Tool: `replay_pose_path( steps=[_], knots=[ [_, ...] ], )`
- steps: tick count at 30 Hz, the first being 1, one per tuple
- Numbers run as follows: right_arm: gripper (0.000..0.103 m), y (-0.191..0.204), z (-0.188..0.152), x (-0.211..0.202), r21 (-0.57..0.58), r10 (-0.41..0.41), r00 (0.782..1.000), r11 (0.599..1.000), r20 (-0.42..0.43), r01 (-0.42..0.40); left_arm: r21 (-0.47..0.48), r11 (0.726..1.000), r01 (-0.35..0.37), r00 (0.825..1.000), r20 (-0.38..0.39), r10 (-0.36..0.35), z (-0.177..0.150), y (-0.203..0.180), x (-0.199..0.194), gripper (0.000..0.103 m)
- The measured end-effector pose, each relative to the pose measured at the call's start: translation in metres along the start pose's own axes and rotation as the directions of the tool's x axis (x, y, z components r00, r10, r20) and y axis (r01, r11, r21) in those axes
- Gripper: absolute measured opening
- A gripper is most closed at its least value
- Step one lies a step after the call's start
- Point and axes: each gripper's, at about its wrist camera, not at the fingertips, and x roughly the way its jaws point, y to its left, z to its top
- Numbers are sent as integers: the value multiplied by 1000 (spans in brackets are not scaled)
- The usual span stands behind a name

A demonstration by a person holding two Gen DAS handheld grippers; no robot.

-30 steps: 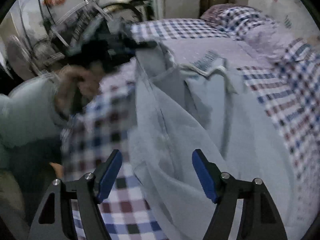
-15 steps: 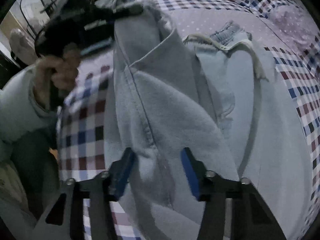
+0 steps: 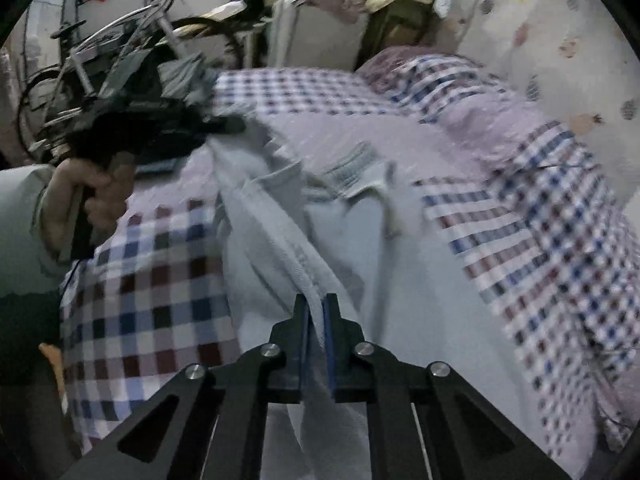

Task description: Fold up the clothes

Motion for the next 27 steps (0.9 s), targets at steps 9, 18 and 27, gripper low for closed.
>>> replay_pose_path(
  steps=[9, 18, 27],
  knots=[
    [5, -65, 43, 15, -21, -152, 988, 988, -18, 152, 21, 995, -97, 991, -86, 98, 72, -60, 91, 9],
    [27, -181, 58, 110, 365, -404, 907, 832, -121, 419, 30, 965, -259, 936, -241, 258, 106, -11, 145, 77],
    [77, -104, -37, -19, 597, -308, 925, 793, 221, 122, 305, 912, -274, 943, -104, 317, 50, 21, 45, 86]
  ],
)
